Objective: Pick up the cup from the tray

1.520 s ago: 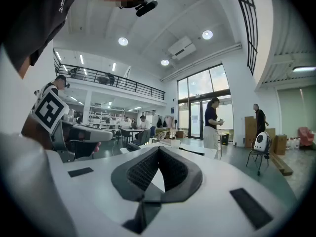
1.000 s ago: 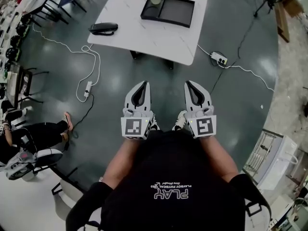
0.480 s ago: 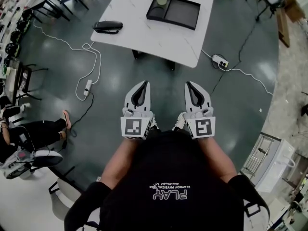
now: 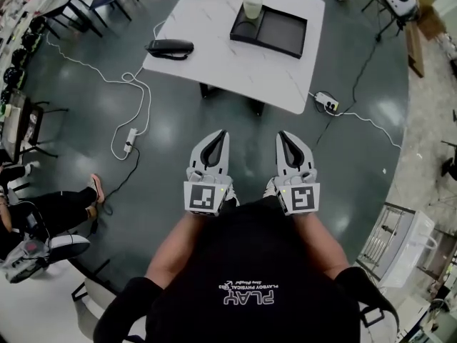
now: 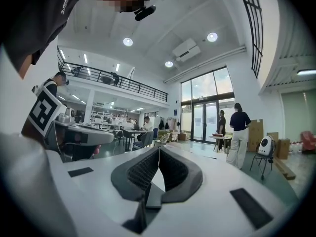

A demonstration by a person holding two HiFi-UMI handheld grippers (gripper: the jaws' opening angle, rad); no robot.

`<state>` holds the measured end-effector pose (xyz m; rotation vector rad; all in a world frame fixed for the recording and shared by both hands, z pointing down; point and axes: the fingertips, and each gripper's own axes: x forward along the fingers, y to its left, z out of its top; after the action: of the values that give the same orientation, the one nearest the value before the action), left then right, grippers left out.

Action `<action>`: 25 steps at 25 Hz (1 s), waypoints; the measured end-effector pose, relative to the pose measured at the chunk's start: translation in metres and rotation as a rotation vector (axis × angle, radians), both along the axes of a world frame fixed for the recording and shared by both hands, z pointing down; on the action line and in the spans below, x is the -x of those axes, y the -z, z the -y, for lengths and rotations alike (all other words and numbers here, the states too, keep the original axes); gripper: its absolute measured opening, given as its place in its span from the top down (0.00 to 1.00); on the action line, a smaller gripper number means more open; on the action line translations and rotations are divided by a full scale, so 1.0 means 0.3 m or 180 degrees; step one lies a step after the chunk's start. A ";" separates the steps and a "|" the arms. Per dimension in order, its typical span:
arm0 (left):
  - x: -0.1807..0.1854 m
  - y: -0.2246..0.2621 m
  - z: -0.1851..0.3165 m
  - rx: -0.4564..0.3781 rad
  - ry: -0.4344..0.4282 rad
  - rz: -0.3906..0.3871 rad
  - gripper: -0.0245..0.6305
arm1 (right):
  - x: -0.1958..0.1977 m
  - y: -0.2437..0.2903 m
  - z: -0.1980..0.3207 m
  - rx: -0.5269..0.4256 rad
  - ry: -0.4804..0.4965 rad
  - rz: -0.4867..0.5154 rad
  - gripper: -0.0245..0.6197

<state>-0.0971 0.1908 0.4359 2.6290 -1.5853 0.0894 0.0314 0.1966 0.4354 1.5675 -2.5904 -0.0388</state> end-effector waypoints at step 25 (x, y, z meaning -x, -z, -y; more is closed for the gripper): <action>-0.026 0.002 0.568 -0.0041 0.0113 0.0280 0.95 | -0.011 0.013 0.556 -0.0055 0.0099 0.0205 0.95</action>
<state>-0.0892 0.0205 0.4352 2.6399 -1.6642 0.1961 0.0348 0.0296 0.4315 1.5596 -2.6704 -0.0138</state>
